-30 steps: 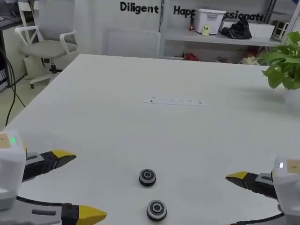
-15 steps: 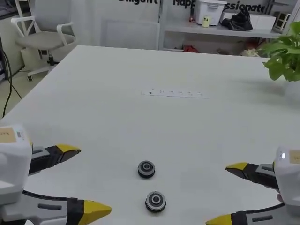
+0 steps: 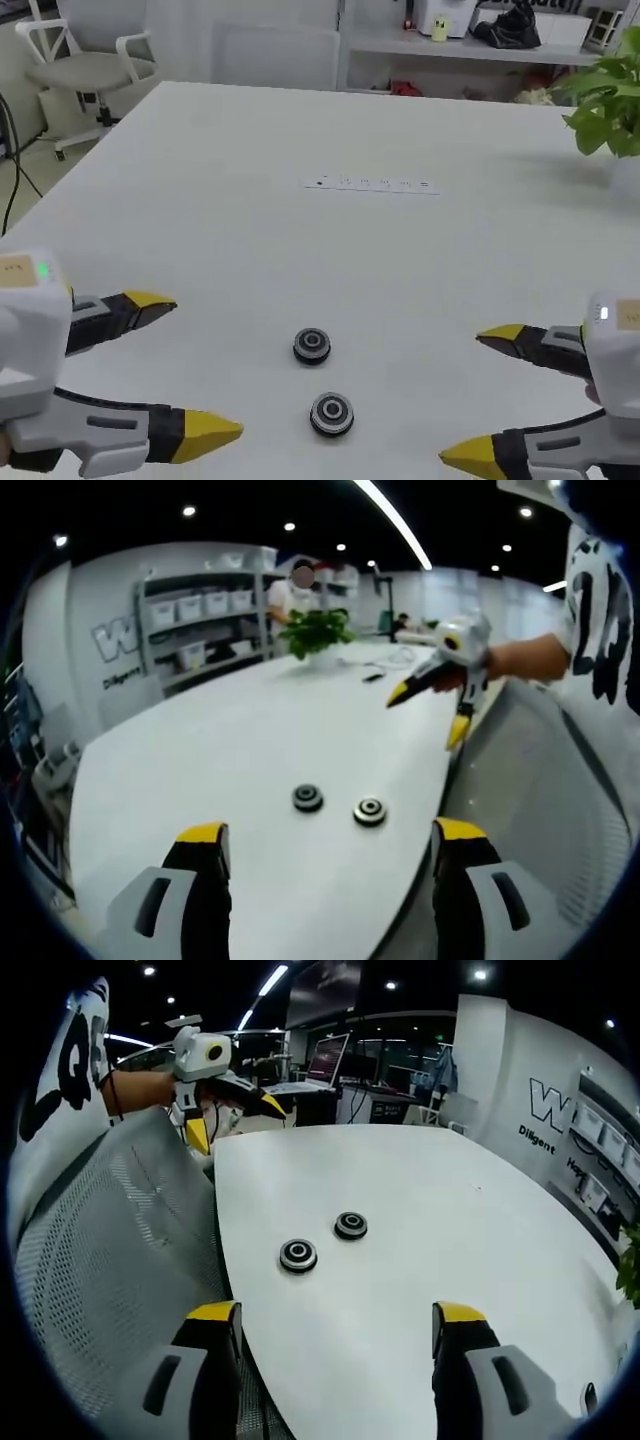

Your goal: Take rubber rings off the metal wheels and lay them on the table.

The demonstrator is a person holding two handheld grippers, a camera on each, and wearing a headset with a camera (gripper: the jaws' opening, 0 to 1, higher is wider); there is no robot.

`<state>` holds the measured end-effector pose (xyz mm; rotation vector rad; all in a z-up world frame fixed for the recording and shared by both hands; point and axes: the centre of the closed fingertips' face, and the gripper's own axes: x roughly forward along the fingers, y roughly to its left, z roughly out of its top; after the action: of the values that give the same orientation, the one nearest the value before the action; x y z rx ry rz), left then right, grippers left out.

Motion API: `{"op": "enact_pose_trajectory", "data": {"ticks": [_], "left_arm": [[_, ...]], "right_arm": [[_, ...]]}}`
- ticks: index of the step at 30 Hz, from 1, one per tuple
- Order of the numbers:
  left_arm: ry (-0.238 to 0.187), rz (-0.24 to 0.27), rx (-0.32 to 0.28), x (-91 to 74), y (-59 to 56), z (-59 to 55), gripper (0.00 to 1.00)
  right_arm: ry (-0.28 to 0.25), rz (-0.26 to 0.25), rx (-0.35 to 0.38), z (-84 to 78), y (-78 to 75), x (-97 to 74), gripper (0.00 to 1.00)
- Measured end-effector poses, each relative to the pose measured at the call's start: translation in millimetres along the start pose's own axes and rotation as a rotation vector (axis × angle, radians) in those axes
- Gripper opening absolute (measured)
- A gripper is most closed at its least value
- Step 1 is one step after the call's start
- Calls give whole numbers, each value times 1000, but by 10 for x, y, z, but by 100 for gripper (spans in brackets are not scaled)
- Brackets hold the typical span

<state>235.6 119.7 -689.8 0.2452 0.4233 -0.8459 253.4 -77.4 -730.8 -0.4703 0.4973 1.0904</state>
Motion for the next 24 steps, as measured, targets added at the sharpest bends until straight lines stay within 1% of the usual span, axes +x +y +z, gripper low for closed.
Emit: {"op": "enact_pose_trajectory", "data": {"ticks": [8,14,17,20,24], "left_arm": [[10,-15,16,73,18,-26,84],[8,-18,25,111,47,-14,85],[15,-22,47,134,52,-19,85],[20,-24,57,157,64,-29,85],[15,-27,57,179,71,-19,85]], "right_arm": [[-12,23,-21,2,-11,77,74],[-24,43,-38,9,-26,145,75],[-21,52,-50,8,-28,178,75],[-30,63,-59,38,-11,197,74],[-42,74,-63,71,-9,218,74]]}}
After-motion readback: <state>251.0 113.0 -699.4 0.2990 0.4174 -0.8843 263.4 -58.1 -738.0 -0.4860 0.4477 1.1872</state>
